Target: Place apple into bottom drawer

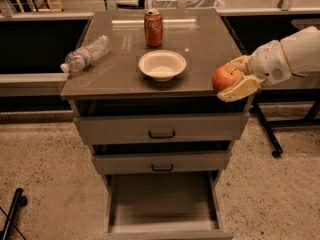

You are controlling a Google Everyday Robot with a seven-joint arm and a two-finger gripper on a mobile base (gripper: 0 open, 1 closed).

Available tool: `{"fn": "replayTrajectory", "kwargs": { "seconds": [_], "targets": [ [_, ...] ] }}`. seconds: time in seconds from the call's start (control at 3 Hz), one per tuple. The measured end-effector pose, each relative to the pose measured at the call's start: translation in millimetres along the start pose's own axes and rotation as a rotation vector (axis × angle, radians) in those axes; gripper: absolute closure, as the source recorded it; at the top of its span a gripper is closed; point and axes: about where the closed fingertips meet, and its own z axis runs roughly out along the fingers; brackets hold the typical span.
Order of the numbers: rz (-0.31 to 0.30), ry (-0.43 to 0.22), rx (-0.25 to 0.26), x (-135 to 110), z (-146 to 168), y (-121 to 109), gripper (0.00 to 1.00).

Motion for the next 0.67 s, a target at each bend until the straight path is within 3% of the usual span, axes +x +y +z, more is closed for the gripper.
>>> {"fn": "replayTrajectory", "kwargs": {
  "seconds": [0.33, 0.67],
  "targets": [
    [0.0, 0.0, 0.0, 0, 0, 0, 1.0],
    [-0.007, -0.029, -0.002, 15, 18, 16, 1.0]
  ]
}}
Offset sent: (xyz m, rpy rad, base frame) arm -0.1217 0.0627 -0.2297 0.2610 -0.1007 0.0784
